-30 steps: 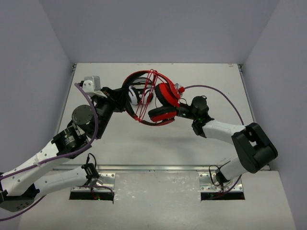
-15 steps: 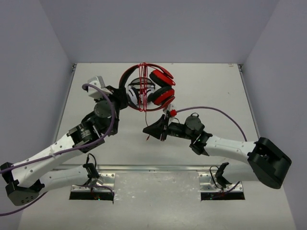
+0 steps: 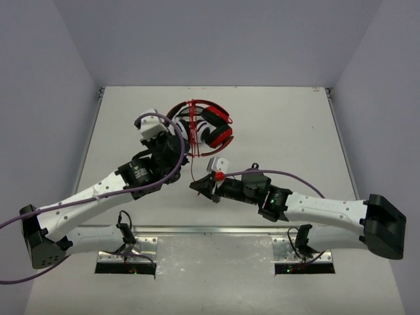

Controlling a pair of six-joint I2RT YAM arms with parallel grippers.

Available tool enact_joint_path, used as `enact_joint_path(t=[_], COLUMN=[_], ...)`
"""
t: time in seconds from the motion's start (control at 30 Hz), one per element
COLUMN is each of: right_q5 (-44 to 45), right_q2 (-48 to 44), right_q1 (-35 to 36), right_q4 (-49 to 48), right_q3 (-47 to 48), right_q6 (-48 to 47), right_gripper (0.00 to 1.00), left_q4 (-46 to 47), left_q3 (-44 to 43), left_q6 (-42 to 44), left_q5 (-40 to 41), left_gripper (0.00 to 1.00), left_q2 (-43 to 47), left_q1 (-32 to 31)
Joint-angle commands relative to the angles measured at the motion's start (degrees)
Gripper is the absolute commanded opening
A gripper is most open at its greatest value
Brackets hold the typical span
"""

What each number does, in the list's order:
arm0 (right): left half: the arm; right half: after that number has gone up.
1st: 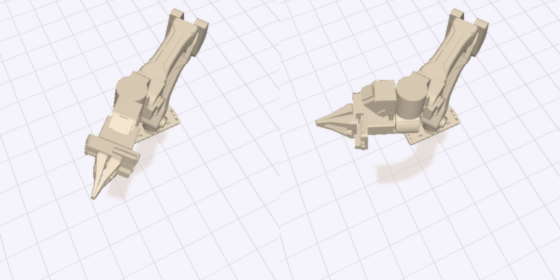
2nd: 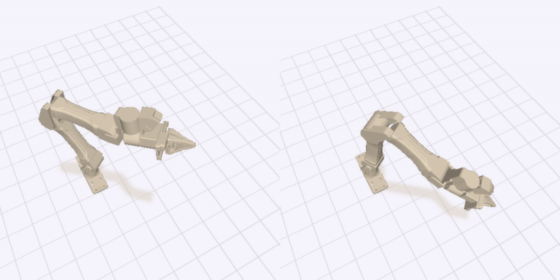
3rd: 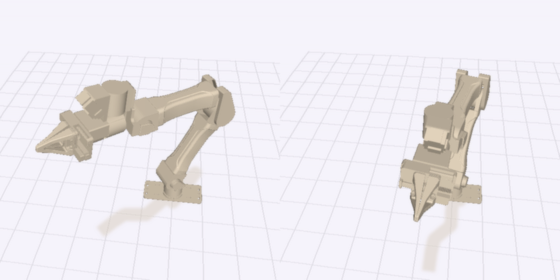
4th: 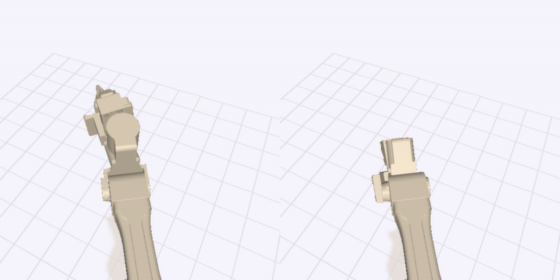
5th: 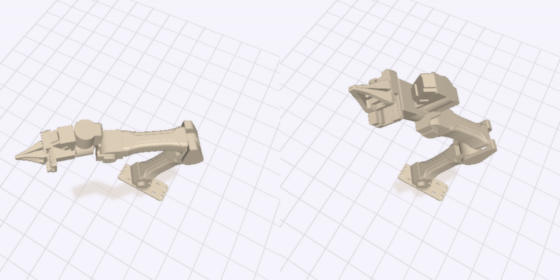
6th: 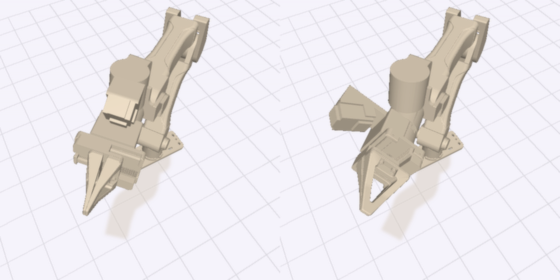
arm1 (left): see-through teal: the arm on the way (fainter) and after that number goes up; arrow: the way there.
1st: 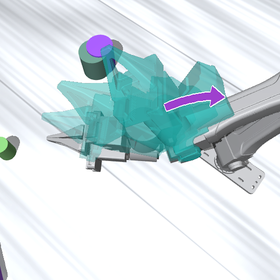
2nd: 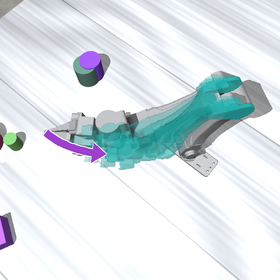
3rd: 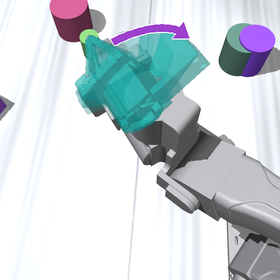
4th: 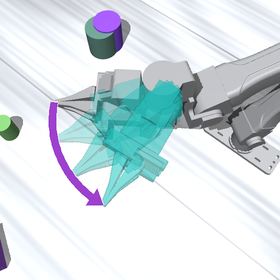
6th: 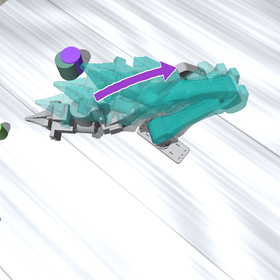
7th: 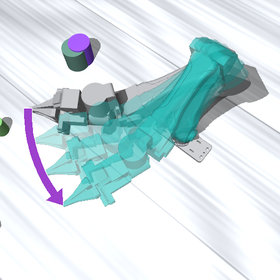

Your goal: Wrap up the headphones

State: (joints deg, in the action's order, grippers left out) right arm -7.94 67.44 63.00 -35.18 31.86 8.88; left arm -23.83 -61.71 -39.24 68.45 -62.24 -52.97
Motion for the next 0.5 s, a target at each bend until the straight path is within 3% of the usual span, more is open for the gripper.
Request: enact_joint_path(t=[0.0,0.13,0.23,0.47], right_q5=[4.43,6.01,5.22,1.97], right_q2=[-2.14,-2.58,-3.28,0.14], right_q1=[1.51,2.74,2.92,2.92], right_q4=[6.86,18.99,26.72,46.77], right_q3=[5.22,10.76,14.8,27.64], right_q6=[-6.5,-11.78,-16.08,-28.03], right_gripper=[0.01,0.01,0.01,0.01], left_q4=[1.7,2.46,14.58,20.32], left_q3=[0.1,3.24,8.97,11.52], left_q6=[-2.07,0.72,13.11,23.16], left_q5=[4.67,-0.05,-11.46,-32.65], left_gripper=[0.0,0.0,0.0,0.0], left_q2=[-0.42,-1.75,-1.48,-5.61], left_q1=[-0.29,2.78,6.64,9.73])
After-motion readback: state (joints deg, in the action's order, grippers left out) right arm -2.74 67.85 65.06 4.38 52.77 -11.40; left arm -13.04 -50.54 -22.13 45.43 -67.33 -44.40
